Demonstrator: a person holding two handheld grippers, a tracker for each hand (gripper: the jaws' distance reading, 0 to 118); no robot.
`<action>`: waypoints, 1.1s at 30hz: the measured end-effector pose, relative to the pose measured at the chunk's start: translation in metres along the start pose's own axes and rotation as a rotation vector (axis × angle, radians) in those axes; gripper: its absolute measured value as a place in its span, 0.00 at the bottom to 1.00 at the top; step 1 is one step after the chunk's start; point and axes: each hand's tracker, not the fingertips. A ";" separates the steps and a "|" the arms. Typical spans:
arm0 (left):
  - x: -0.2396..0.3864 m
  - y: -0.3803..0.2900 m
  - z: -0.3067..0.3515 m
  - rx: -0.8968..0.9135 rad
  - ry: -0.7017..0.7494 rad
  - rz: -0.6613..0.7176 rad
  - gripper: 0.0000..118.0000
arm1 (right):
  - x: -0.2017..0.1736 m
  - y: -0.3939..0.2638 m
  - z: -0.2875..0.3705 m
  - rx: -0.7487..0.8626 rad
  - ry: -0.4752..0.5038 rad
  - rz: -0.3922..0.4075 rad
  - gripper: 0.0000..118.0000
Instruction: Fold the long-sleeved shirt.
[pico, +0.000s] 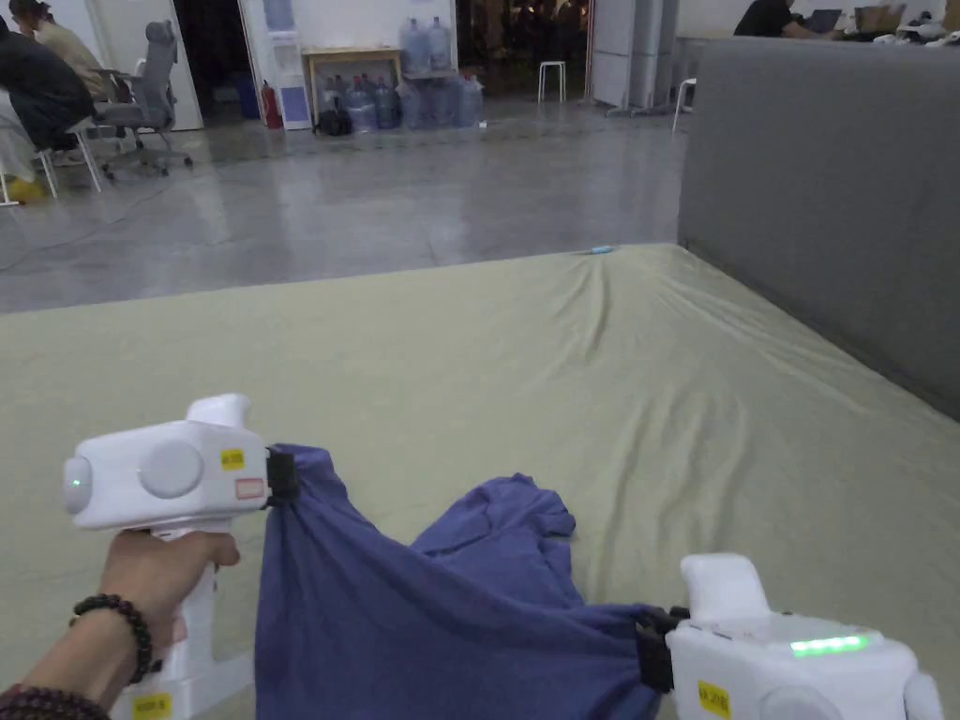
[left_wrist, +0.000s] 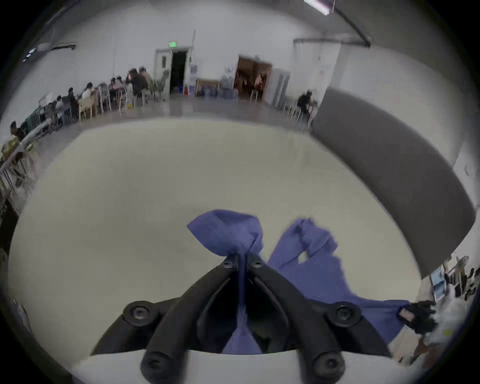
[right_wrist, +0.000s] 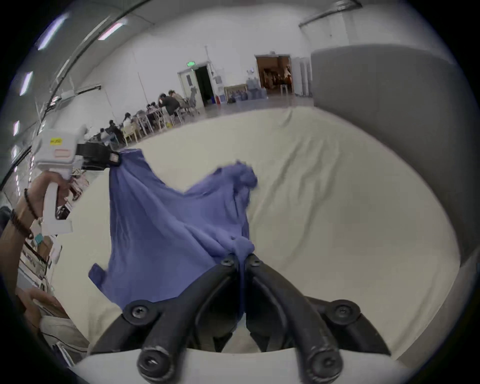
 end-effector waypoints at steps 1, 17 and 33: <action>-0.005 0.016 0.022 0.036 -0.019 0.019 0.00 | -0.002 0.022 0.007 0.027 -0.001 0.024 0.00; 0.019 0.215 0.249 0.452 0.060 0.031 0.00 | -0.067 0.401 0.077 0.366 0.025 0.163 0.00; -0.008 0.140 0.127 0.251 0.077 0.087 0.00 | -0.036 0.305 -0.029 0.185 0.040 0.057 0.00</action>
